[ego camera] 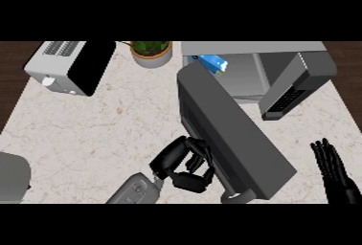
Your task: Pick up the milk, place it into the microwave and close the microwave
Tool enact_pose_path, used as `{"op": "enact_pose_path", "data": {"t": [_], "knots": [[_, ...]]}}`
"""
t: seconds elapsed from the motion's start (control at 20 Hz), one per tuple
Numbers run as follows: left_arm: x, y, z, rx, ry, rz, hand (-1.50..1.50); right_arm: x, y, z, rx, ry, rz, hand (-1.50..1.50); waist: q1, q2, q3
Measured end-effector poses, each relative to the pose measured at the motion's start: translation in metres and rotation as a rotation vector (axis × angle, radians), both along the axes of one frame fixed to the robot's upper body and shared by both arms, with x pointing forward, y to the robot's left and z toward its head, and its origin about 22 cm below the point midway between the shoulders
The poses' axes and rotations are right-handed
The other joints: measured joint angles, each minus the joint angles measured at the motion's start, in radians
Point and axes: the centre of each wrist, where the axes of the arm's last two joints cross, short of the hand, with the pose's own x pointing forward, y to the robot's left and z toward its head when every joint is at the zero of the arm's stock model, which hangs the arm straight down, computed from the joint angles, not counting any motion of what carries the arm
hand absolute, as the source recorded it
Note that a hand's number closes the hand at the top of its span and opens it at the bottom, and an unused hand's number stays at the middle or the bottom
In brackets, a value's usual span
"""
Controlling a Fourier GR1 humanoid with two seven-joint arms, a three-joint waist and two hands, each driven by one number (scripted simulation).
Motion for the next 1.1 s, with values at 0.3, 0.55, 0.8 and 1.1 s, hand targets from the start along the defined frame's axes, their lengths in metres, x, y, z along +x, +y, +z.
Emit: {"op": "enact_pose_path", "data": {"t": [0.3,0.55,0.8,1.1], "knots": [[-0.002,-0.016,-0.021,-0.037,-0.045,0.061,1.50,-0.003,0.009,0.030,0.048,-0.054,0.070,-1.50,-0.029,0.006,-0.001],[-0.002,-0.026,-0.029,-0.033,-0.023,0.081,1.50,-0.003,0.007,0.057,0.060,-0.081,0.128,-1.50,-0.051,0.011,-0.002],[0.005,-0.034,-0.024,-0.048,-0.014,0.096,1.50,-0.002,0.011,0.080,0.068,-0.111,0.195,-1.50,-0.083,0.018,-0.003],[0.007,-0.044,-0.012,-0.127,-0.026,0.156,1.50,0.003,0.013,0.101,0.063,-0.119,0.278,-1.50,-0.122,0.028,-0.005]]}}
